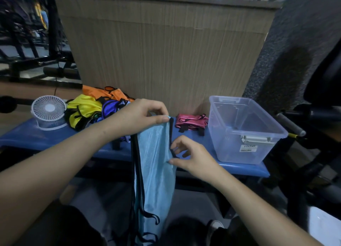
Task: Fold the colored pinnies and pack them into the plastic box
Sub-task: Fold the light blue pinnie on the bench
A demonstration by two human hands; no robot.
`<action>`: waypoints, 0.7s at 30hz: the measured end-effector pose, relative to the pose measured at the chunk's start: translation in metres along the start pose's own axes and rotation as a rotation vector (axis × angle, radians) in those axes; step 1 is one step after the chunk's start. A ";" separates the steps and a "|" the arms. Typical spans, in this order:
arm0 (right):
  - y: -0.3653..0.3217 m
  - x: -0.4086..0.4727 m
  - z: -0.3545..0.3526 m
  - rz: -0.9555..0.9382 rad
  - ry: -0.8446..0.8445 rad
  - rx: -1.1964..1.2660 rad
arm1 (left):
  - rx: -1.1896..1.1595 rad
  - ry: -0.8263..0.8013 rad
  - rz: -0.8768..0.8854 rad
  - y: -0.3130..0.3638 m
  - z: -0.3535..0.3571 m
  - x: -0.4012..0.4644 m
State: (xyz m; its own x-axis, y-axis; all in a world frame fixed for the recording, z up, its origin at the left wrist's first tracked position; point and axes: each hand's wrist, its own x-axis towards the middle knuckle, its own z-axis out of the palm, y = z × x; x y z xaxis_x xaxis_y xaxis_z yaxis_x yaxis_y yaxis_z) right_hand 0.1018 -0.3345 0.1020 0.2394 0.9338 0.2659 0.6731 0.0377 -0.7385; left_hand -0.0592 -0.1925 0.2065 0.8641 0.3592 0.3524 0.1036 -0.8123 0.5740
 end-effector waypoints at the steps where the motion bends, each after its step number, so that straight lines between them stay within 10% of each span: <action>1: 0.002 -0.001 0.002 0.001 -0.013 -0.011 | -0.021 -0.008 0.008 0.001 -0.002 0.001; 11: 0.005 0.000 0.006 -0.055 0.015 0.086 | -0.042 -0.063 0.023 -0.002 -0.018 -0.003; 21: 0.011 0.000 0.024 -0.261 -0.192 -0.408 | -0.067 -0.025 0.049 -0.004 -0.018 -0.003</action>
State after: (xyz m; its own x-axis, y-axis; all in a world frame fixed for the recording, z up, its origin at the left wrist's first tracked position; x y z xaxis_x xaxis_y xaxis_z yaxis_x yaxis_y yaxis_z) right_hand 0.0921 -0.3259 0.0786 -0.0795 0.9618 0.2618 0.9204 0.1717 -0.3514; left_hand -0.0716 -0.1819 0.2160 0.8795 0.3071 0.3634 0.0278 -0.7956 0.6051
